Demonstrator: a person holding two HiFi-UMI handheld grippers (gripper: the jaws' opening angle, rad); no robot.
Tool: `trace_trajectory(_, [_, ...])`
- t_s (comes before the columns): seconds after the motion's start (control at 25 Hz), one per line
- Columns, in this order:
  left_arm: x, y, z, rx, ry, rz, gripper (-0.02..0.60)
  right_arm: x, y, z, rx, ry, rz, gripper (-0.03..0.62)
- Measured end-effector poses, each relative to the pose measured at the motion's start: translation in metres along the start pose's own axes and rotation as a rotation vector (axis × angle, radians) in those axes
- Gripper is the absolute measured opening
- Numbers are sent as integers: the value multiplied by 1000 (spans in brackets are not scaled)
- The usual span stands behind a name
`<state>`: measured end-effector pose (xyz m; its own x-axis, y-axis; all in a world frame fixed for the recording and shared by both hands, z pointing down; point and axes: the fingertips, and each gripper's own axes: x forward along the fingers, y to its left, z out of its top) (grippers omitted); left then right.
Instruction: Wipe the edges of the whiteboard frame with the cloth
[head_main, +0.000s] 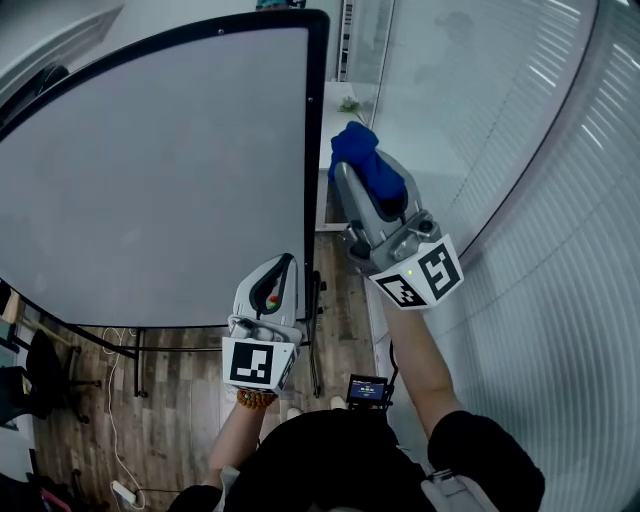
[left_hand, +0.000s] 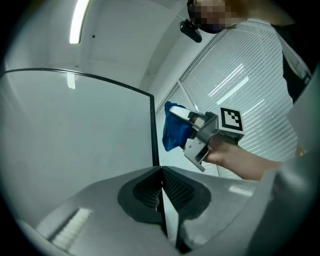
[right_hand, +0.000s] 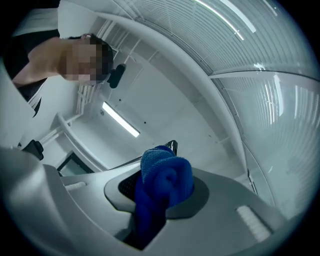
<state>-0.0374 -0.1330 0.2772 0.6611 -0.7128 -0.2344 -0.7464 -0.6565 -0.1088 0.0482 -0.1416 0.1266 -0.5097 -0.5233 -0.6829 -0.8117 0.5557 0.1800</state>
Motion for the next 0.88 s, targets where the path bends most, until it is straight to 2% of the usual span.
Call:
trace_trajectory(0.36, [18,-7,18,2,-13,14,0,88,-52,62,199,-161,74,117])
trace_trajectory(0.6, [19,2,7,12,9,29,0,122,-58,66,305,-208,136,123])
trace_trajectory(0.72, [9,3,2,18,25,40,0,127,-47,67,305,-196,169,126])
trace_trajectory(0.88, [15,-1,0,16,24,38,0,131,-54,63,326,-186,192,127])
